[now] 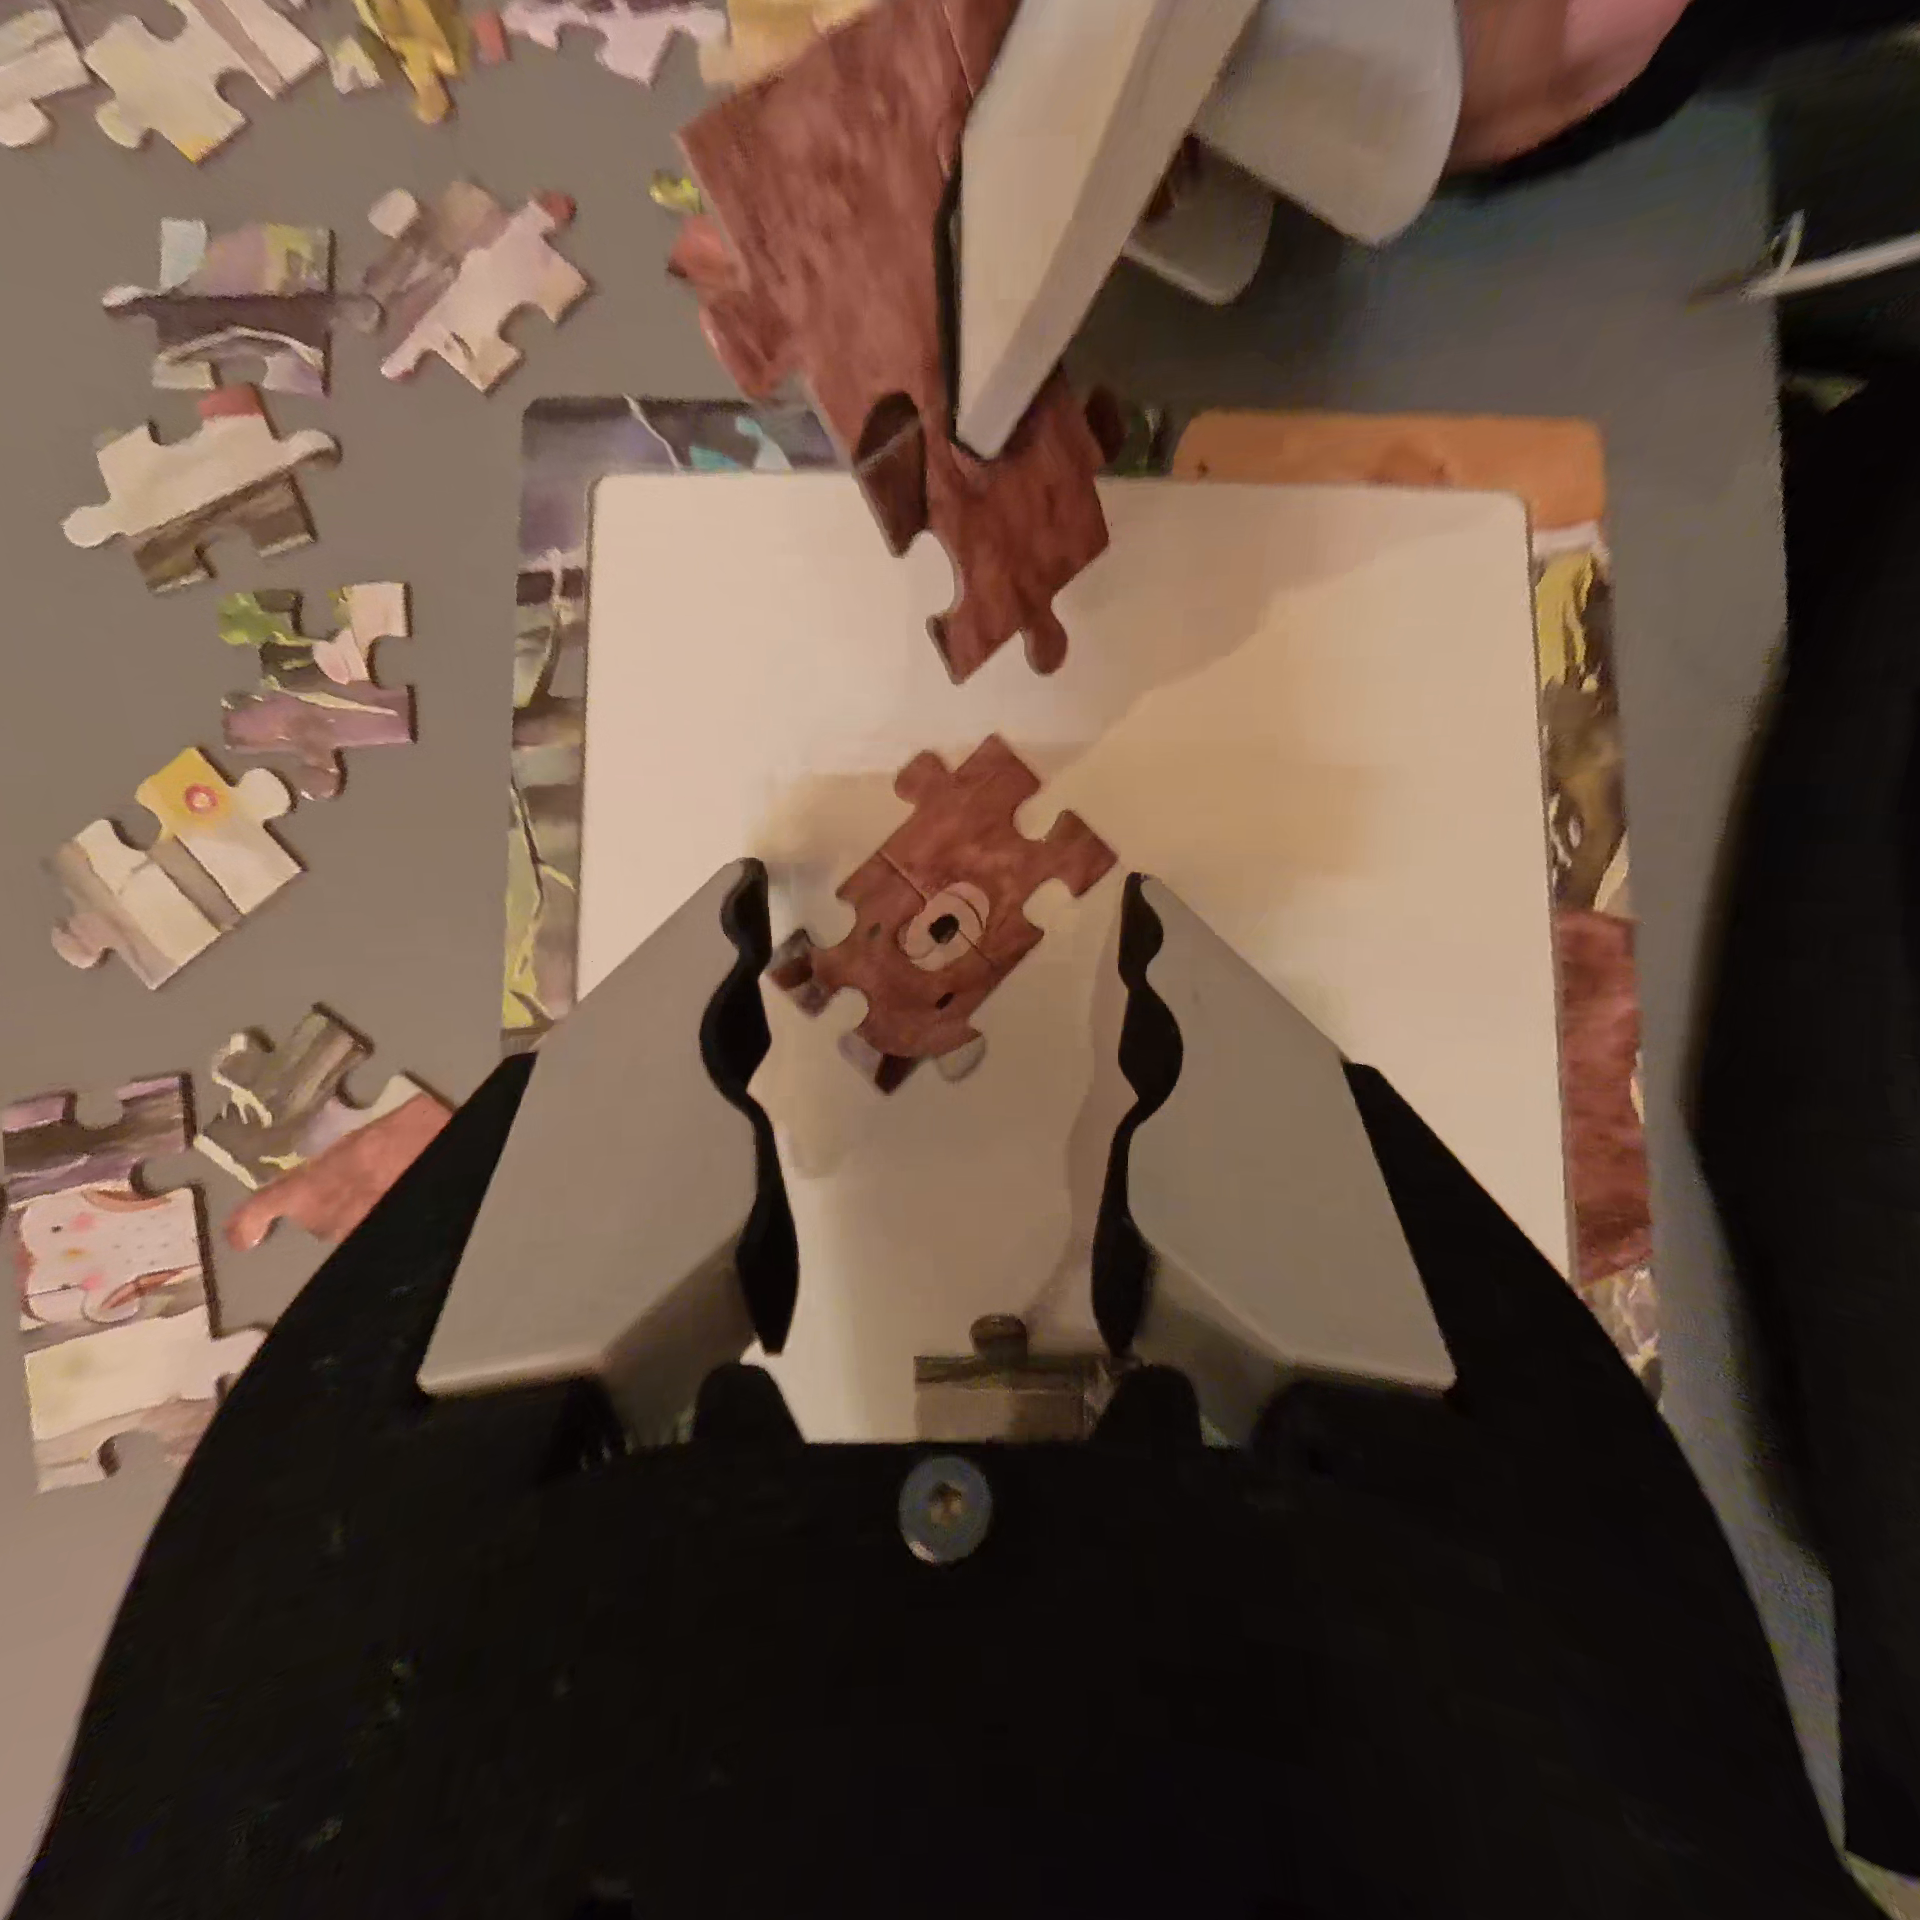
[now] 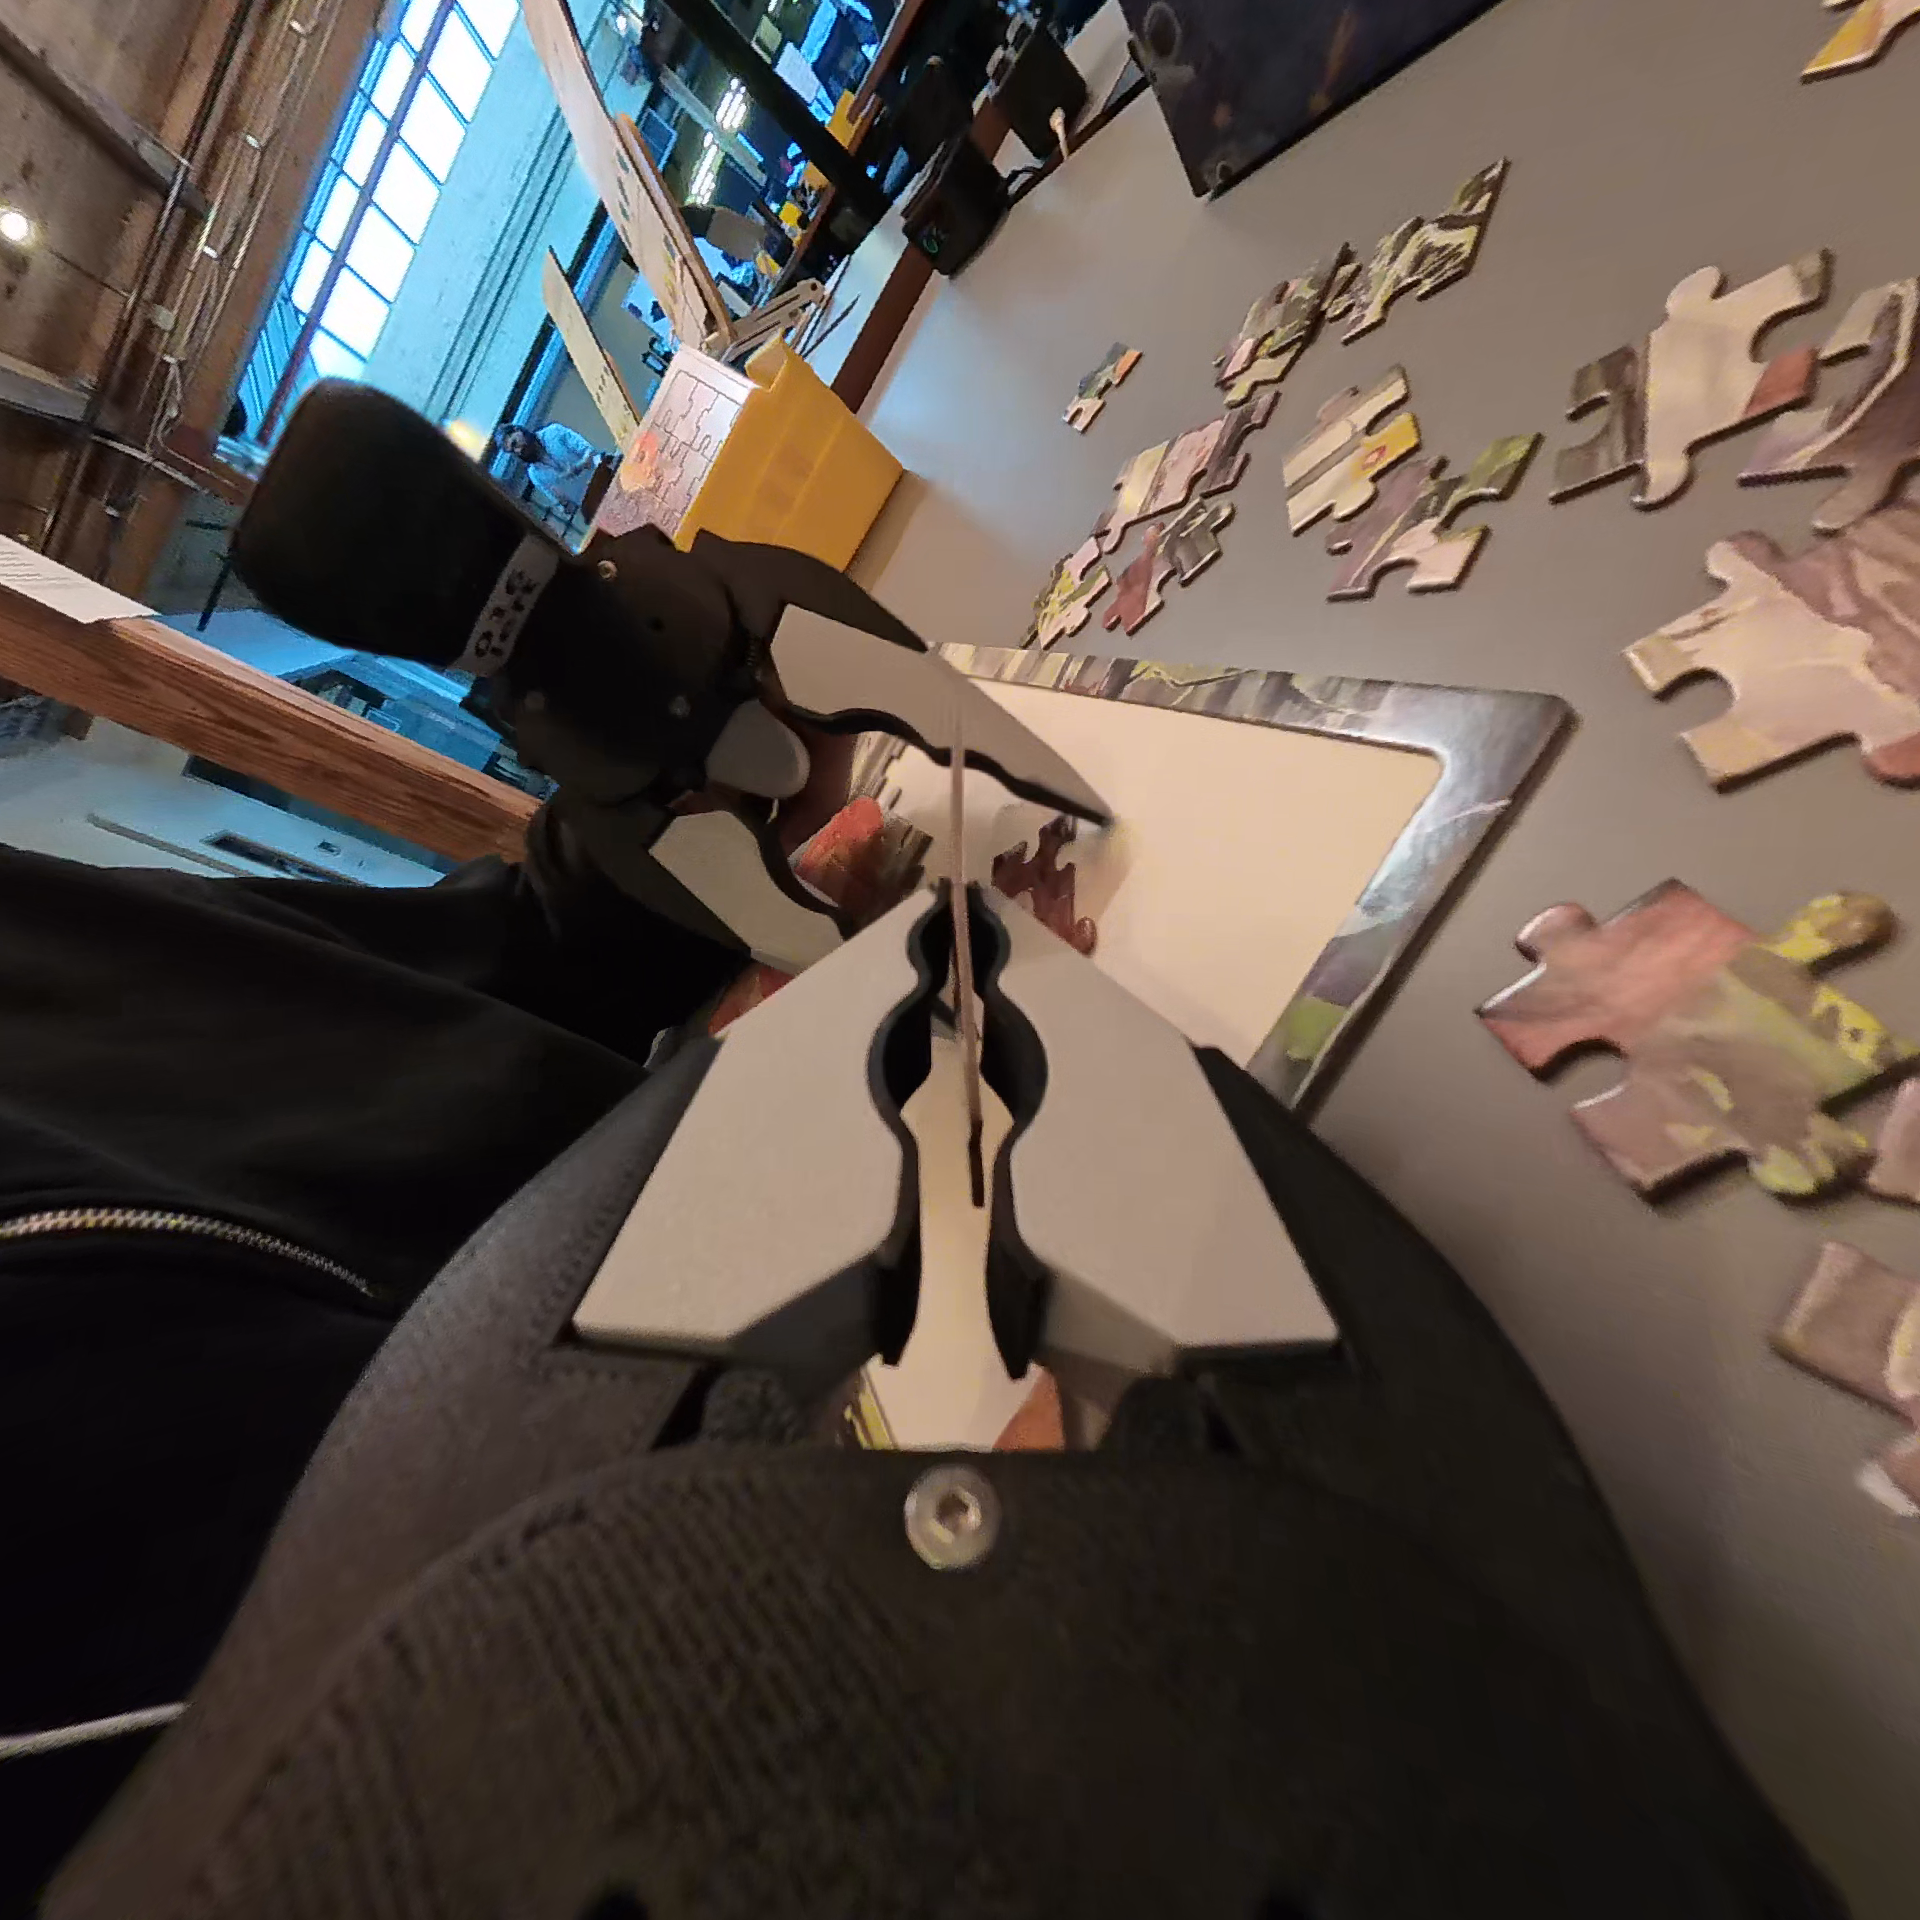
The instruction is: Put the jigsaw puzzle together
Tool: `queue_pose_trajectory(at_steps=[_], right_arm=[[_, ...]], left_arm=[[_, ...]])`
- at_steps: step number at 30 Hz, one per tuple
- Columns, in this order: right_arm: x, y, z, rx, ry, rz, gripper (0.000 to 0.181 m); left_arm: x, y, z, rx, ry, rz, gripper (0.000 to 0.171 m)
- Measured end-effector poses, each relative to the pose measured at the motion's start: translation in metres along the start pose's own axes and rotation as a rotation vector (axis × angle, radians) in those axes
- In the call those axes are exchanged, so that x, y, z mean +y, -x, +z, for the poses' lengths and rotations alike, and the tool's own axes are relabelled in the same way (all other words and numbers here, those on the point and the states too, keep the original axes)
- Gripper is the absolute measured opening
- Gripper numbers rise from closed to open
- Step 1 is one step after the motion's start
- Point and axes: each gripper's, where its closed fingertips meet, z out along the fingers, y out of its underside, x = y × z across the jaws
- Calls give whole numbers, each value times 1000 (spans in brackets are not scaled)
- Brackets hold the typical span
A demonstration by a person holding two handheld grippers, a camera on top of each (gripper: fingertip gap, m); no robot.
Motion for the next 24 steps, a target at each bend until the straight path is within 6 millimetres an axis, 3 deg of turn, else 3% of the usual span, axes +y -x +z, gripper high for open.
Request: queue_pose_trajectory(at_steps=[9,15,18,24], right_arm=[[8,-5,2,62,-10,-10,0],[14,-2,8,63,0,12,0],[23,1,14,65,39,18,0],[20,9,27,22,0,78,0]], left_arm=[[21,-4,-16,-20,31,-65,51],[37,-24,-30,32,85,-189,38],[34,-41,-35,106,19,-280,36],[17,-34,-38,53,-155,-320,45]])
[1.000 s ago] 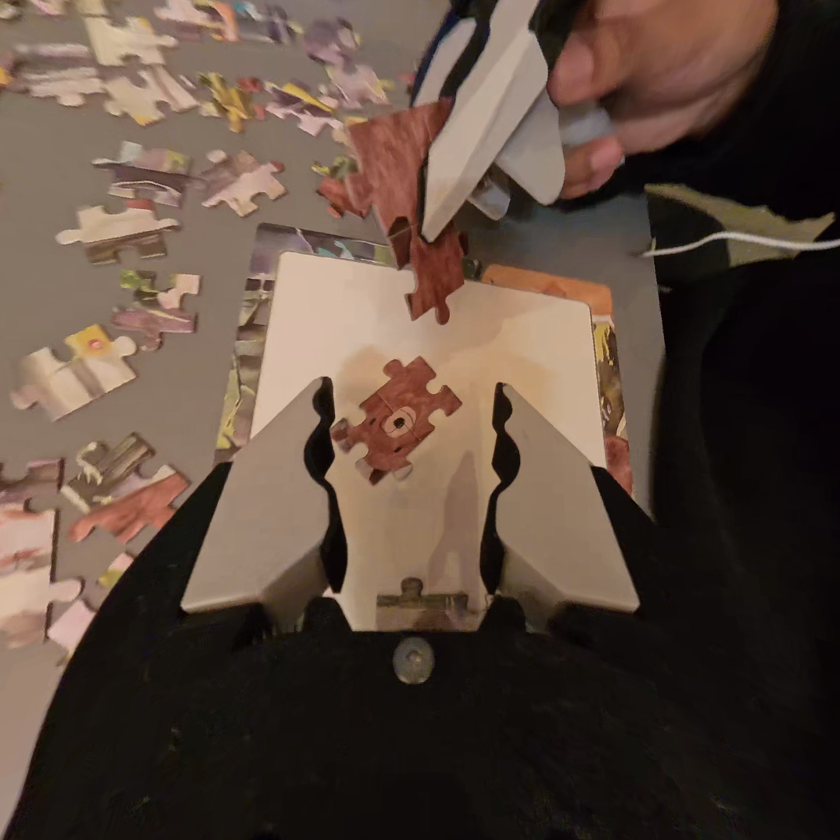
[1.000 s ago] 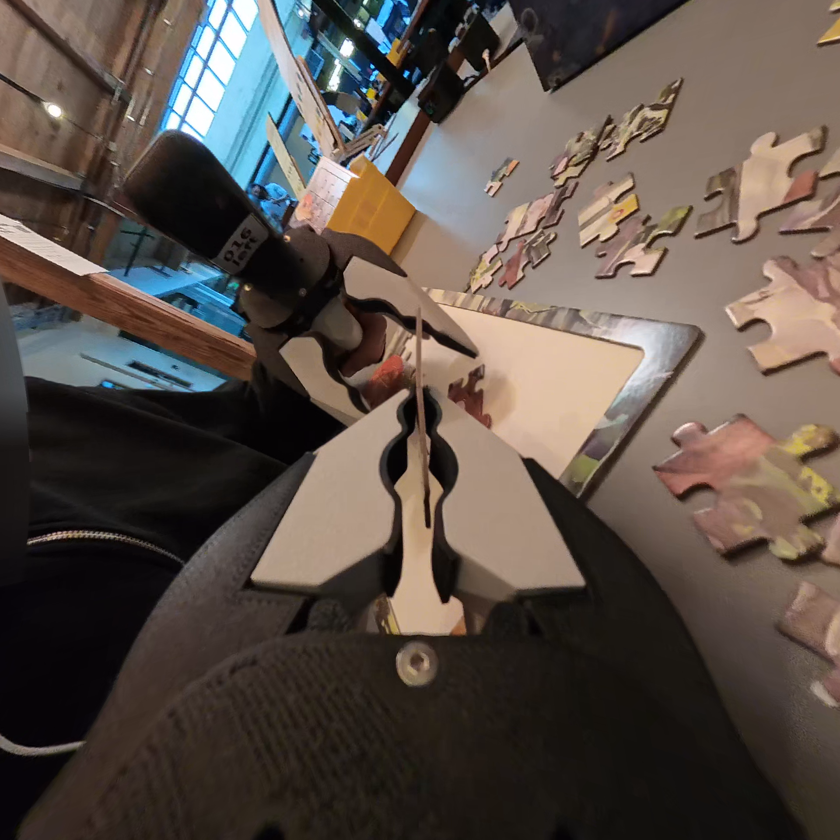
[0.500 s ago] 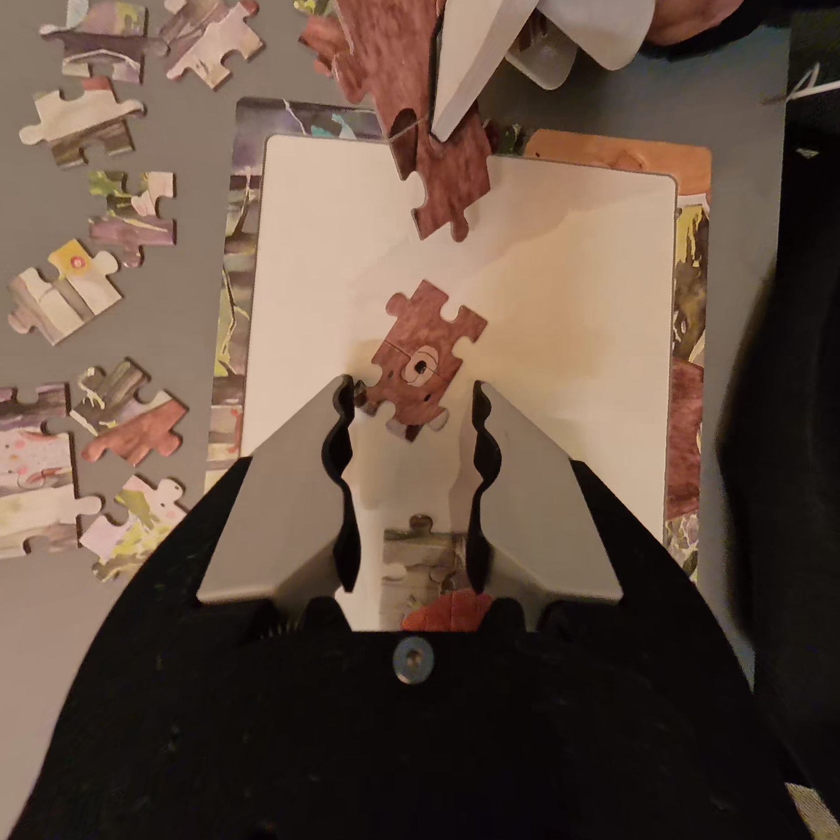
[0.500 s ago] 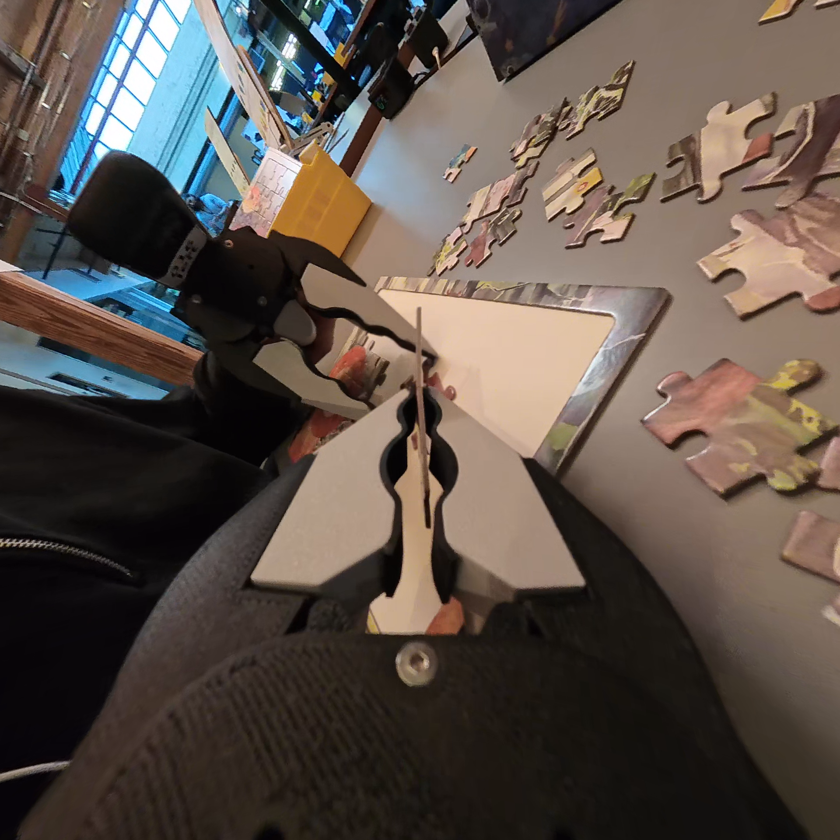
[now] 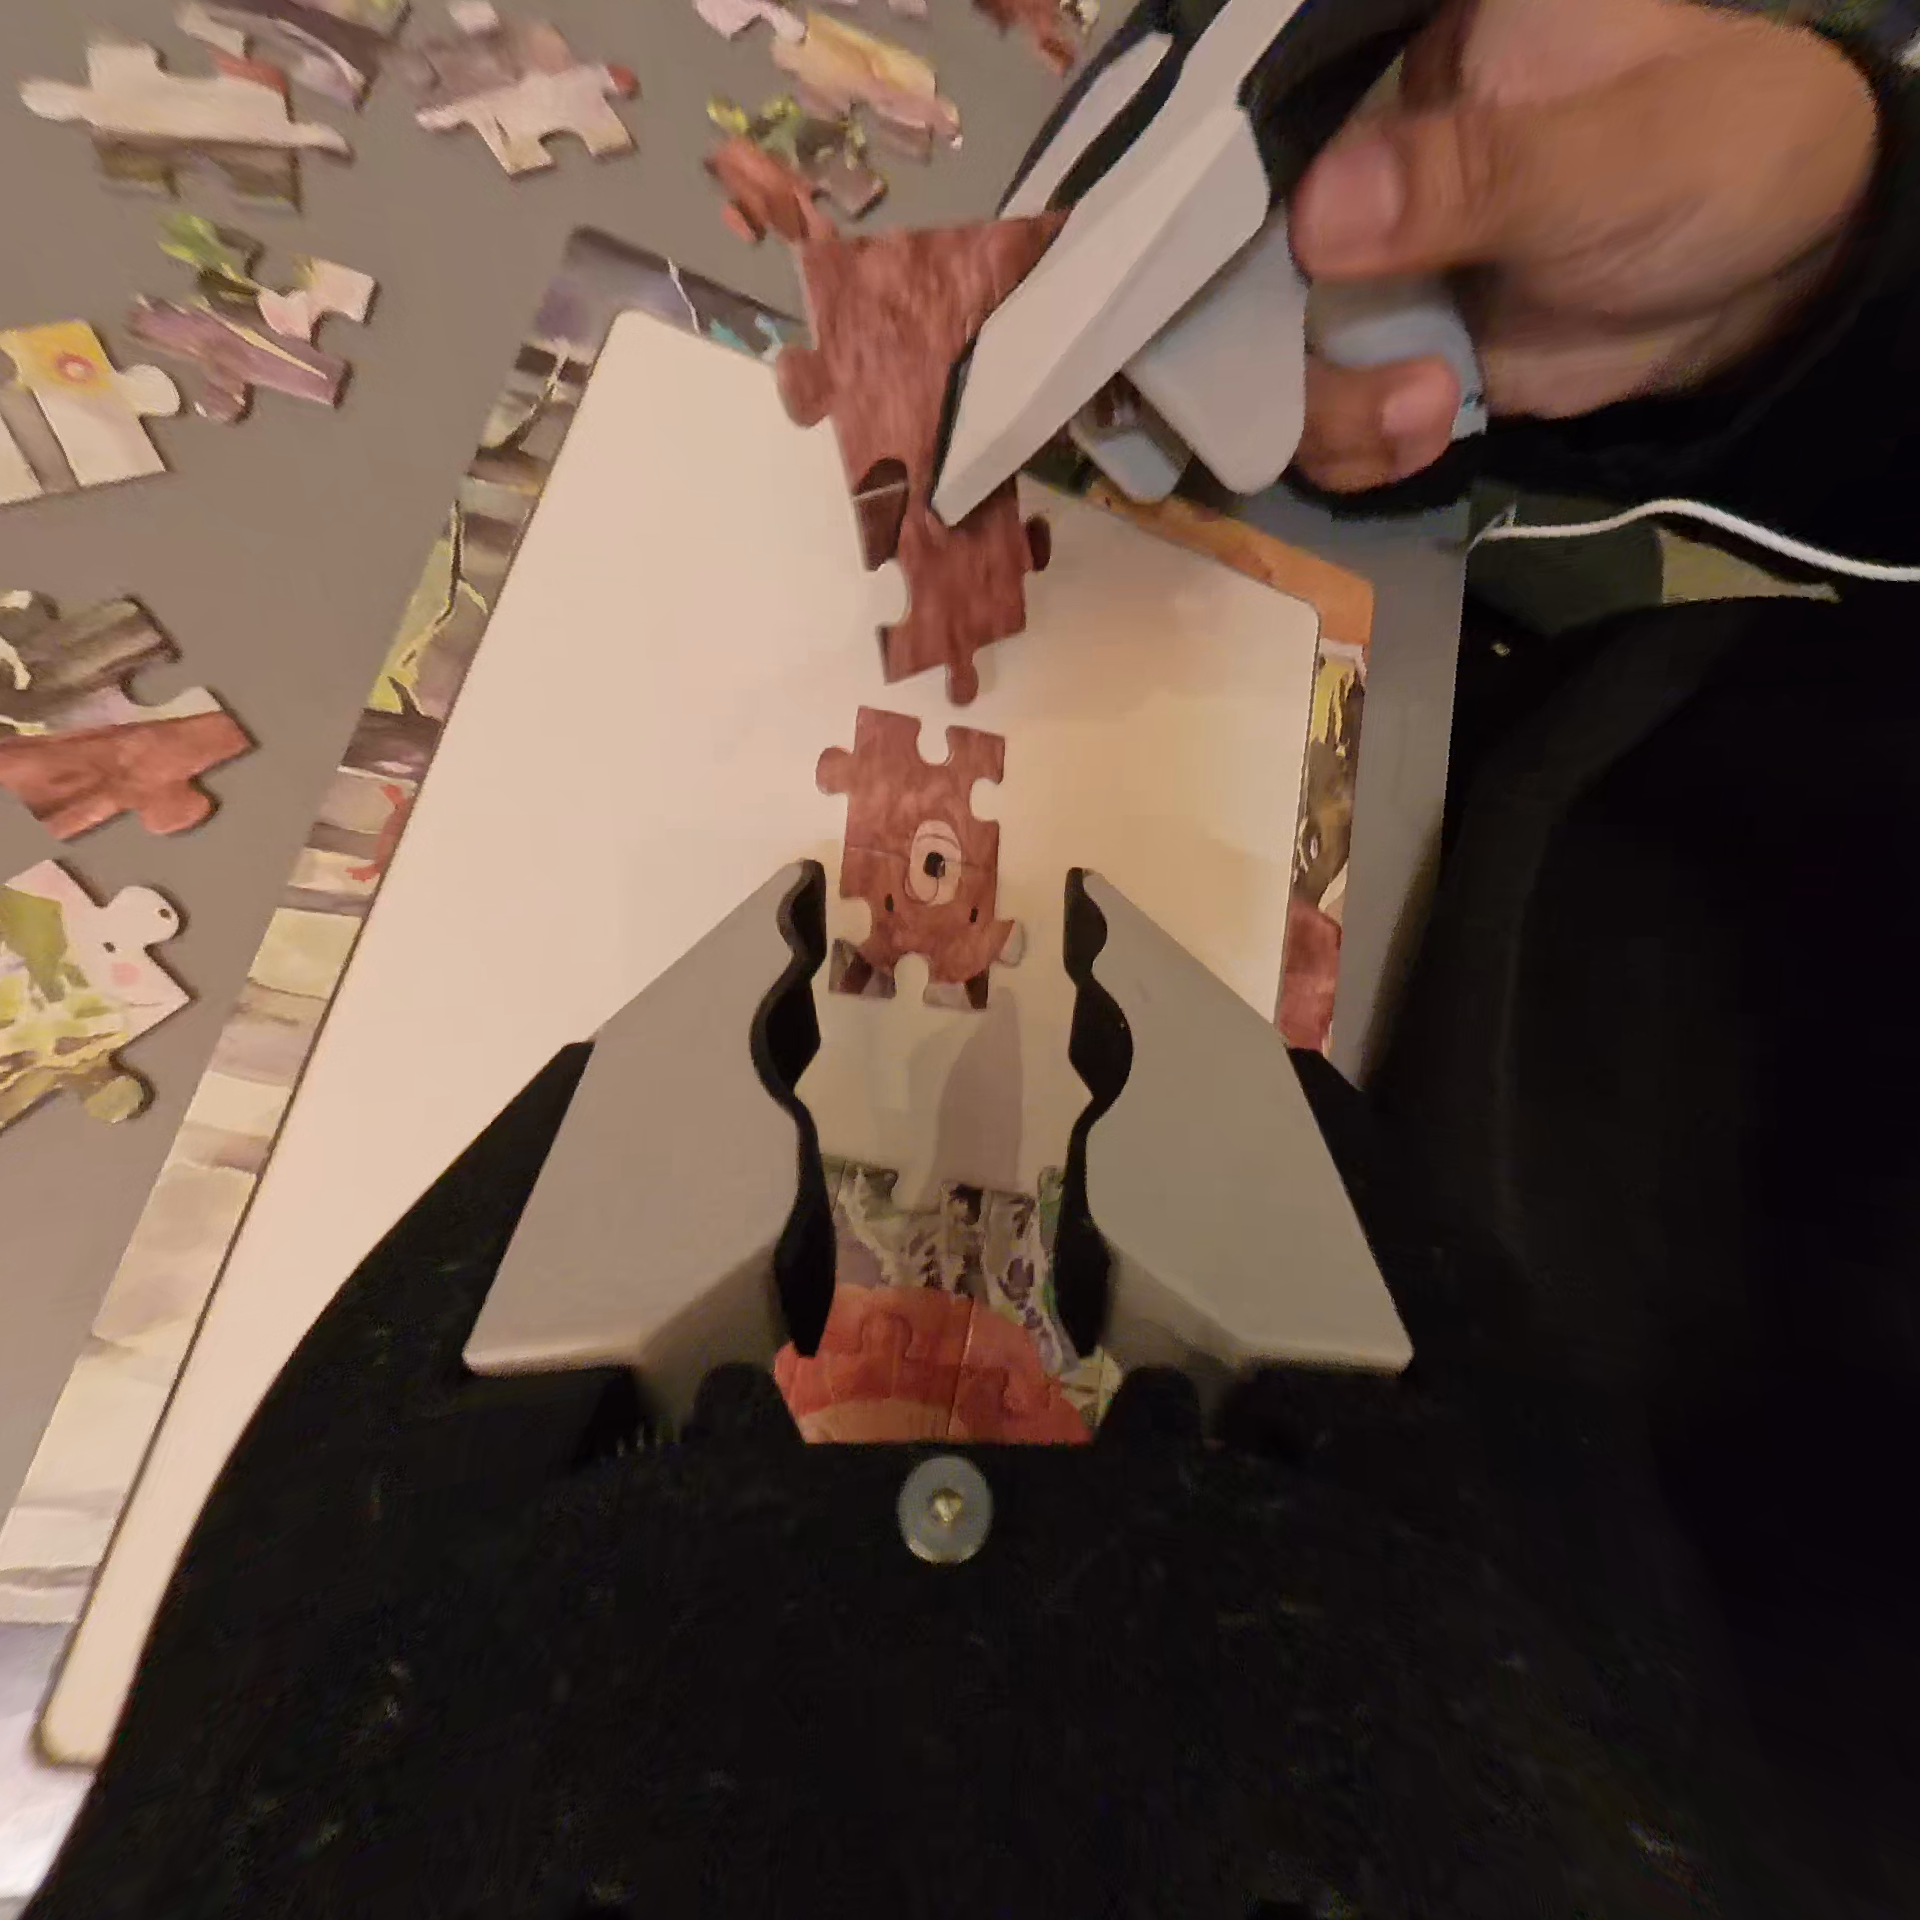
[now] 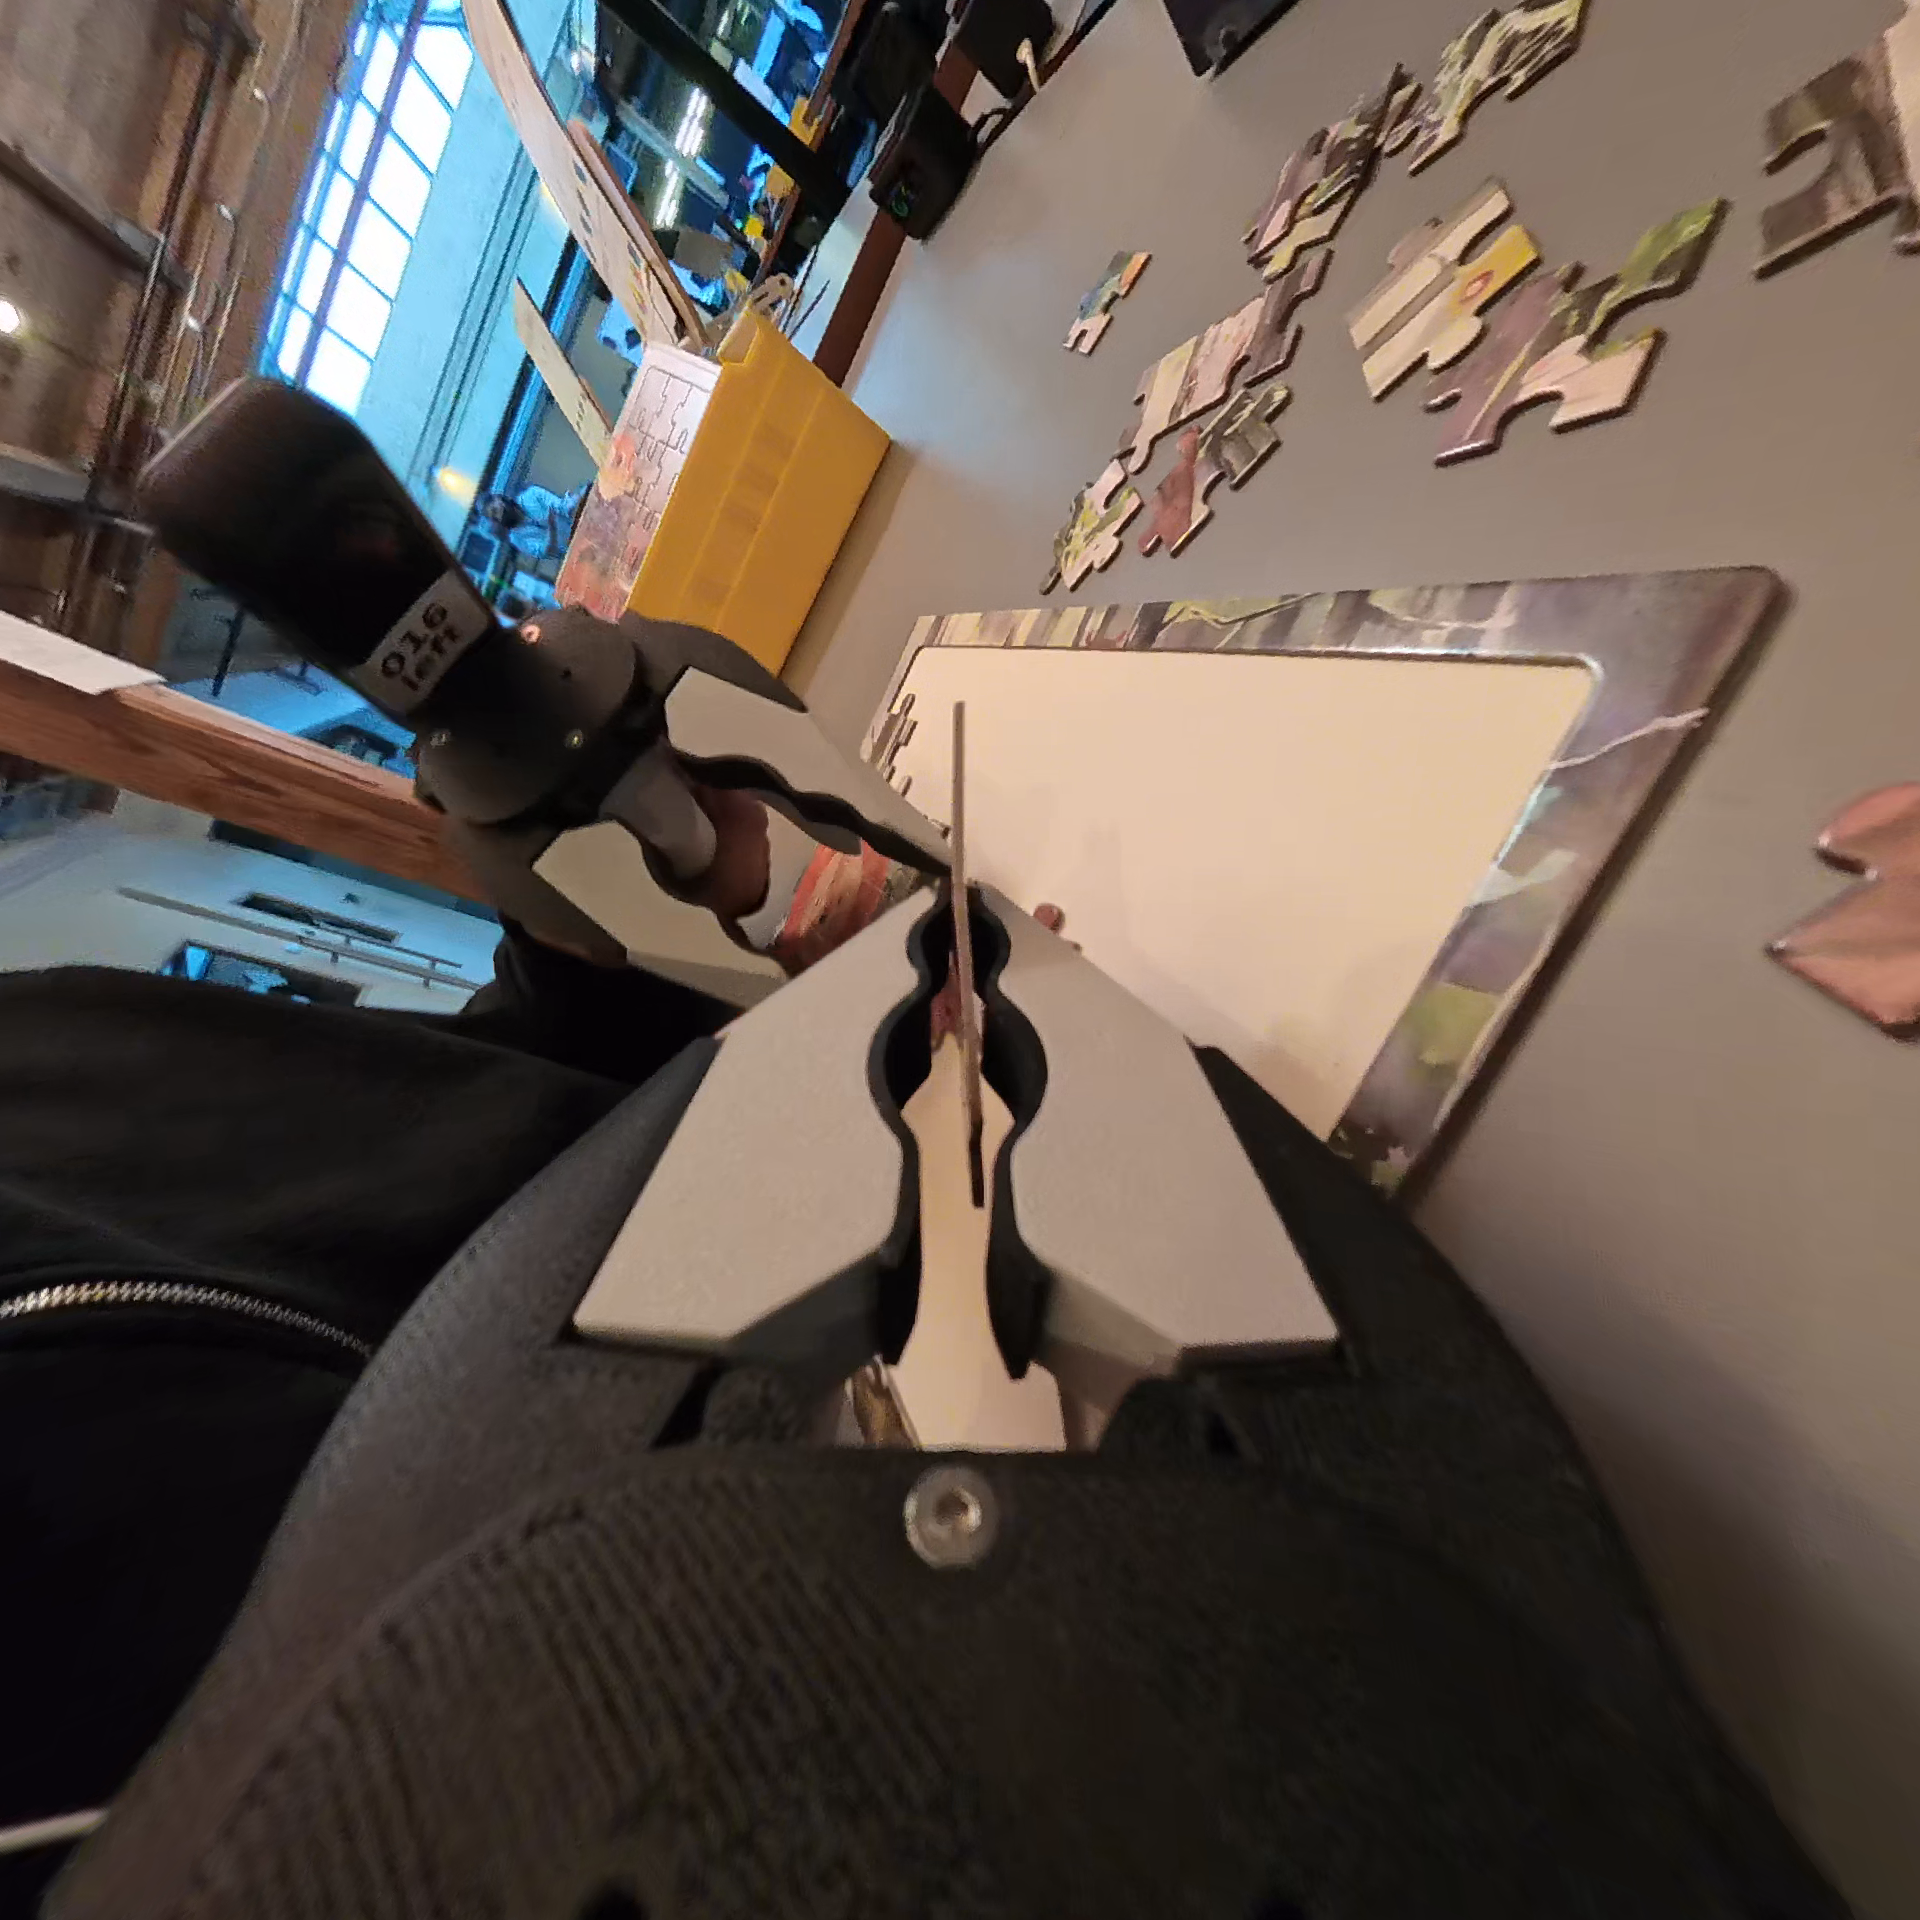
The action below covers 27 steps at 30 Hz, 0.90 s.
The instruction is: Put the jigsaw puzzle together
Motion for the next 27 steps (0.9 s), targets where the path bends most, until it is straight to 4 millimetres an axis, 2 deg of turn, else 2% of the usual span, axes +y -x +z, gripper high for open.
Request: queue_pose_trajectory(at_steps=[3,7,11,14,20,24,27], right_arm=[[2,-7,3,35,-41,33,0],[0,-9,-3,81,-100,44,0],[12,-14,2,131,-34,46,0],[27,-18,5,178,42,39,9],[36,-22,-11,300,158,-96,21],[38,-24,-27,399,234,-262,42],[44,-25,-33,447,303,-350,42]], left_arm=[[4,1,8,-42,25,24,45],[11,3,15,-112,58,53,43],[11,5,14,-116,40,29,38],[12,5,13,-118,41,18,34],[12,6,13,-114,36,11,33],[12,6,12,-108,34,4,33],[12,6,12,-109,33,3,32]])
